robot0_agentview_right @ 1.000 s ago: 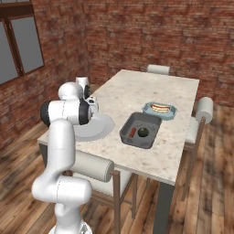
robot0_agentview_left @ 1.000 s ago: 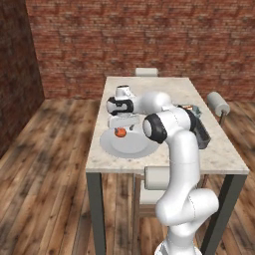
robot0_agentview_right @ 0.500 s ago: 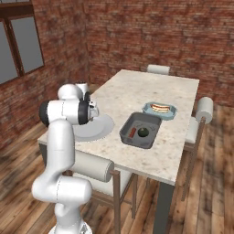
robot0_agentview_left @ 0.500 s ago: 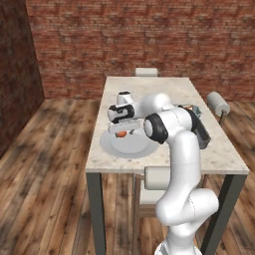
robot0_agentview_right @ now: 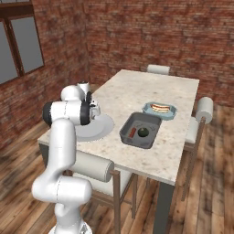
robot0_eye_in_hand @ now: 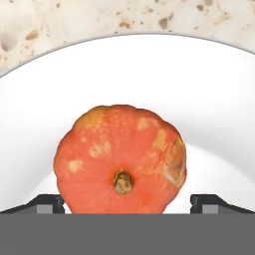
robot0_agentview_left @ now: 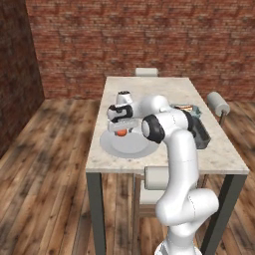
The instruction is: Place one cooked food and one vegetable from the large plate to each tupperware container.
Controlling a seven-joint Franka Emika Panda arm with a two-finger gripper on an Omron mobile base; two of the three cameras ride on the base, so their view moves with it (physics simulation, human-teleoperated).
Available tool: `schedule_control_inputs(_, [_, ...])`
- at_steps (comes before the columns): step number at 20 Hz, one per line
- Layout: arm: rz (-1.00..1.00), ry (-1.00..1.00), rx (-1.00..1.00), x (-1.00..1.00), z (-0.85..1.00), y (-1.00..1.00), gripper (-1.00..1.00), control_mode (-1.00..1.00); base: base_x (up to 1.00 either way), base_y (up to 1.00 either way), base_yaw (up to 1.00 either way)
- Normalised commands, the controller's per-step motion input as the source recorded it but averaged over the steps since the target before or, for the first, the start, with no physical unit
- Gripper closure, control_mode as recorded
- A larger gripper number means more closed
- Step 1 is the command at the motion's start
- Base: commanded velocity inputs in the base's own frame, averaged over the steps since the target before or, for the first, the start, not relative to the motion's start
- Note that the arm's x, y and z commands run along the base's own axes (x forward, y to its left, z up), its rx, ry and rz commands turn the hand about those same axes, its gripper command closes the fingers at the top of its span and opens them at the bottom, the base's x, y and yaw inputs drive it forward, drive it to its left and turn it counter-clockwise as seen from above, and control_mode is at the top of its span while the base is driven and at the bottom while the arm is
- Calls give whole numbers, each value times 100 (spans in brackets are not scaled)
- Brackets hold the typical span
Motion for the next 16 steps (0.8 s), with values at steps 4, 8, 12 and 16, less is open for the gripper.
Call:
schedule_control_inputs(4, [0, 0, 0, 4, -1, 9, -100, -100, 0, 0, 0])
schedule_control_inputs(8, [0, 0, 0, 0, -1, 5, -100, -100, 0, 0, 0])
schedule_control_inputs(12, [0, 0, 0, 3, -9, 1, -100, -100, 0, 0, 0])
schedule_control_inputs(16, [0, 0, 0, 1, -19, 0, -100, -100, 0, 0, 0])
